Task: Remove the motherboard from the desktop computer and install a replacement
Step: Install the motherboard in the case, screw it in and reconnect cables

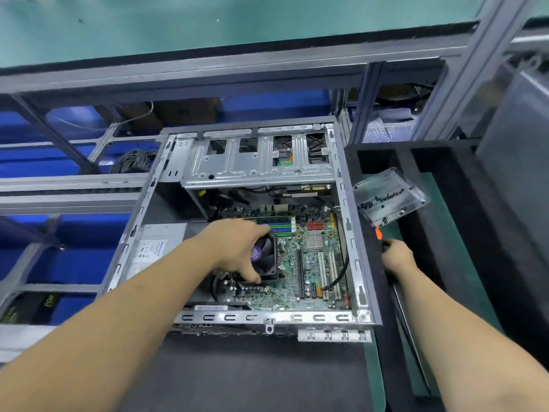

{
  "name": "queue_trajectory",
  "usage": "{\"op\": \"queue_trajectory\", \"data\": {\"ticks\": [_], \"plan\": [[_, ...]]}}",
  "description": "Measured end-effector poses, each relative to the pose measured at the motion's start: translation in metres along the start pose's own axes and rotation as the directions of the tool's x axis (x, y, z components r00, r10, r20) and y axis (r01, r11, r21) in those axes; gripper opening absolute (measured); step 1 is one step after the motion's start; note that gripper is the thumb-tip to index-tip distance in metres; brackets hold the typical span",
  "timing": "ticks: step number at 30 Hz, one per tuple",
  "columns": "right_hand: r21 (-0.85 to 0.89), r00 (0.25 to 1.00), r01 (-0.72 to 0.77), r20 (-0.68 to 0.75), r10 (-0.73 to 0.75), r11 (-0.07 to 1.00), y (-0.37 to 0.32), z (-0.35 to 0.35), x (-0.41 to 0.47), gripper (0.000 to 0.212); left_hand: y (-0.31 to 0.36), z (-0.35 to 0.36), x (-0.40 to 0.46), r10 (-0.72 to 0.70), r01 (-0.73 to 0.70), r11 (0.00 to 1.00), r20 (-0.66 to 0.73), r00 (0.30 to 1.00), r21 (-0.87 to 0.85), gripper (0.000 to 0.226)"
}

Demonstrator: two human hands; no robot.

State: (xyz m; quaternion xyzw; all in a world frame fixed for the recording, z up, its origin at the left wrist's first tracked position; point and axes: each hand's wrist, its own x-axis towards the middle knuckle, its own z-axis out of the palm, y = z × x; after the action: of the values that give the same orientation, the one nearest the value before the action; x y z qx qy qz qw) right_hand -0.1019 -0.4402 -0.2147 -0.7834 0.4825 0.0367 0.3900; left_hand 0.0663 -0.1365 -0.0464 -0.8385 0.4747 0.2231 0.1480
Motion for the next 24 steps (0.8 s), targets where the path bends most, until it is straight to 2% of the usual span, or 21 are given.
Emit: {"op": "queue_trajectory", "data": {"ticks": [4, 6, 12, 20, 24], "plan": [[0.004, 0.996, -0.018, -0.09, 0.018, 1.0, -0.009, -0.019, -0.013, 0.013, 0.003, 0.001, -0.003, 0.004, -0.004, 1.0, -0.018, 1.0, -0.024, 0.1], [0.022, 0.993, -0.047, -0.105, 0.049, 0.999, -0.014, -0.027, -0.02, 0.017, 0.004, 0.0, -0.005, -0.003, 0.002, 0.999, -0.016, 1.0, -0.036, 0.099], [-0.019, 0.997, -0.054, -0.061, 0.053, 0.998, -0.02, -0.03, -0.03, 0.016, 0.006, 0.006, -0.009, -0.006, 0.001, 0.996, -0.055, 0.998, -0.094, 0.102], [-0.119, 0.998, -0.049, -0.039, 0.045, 0.992, -0.027, -0.024, -0.02, 0.02, 0.001, 0.008, -0.004, 0.002, -0.006, 0.997, -0.047, 0.999, -0.077, 0.101], [-0.221, 0.998, -0.066, -0.005, 0.066, 0.973, -0.032, -0.027, -0.019, 0.017, 0.0, 0.012, -0.002, 0.005, -0.01, 0.996, -0.058, 0.998, -0.088, 0.102]]}}
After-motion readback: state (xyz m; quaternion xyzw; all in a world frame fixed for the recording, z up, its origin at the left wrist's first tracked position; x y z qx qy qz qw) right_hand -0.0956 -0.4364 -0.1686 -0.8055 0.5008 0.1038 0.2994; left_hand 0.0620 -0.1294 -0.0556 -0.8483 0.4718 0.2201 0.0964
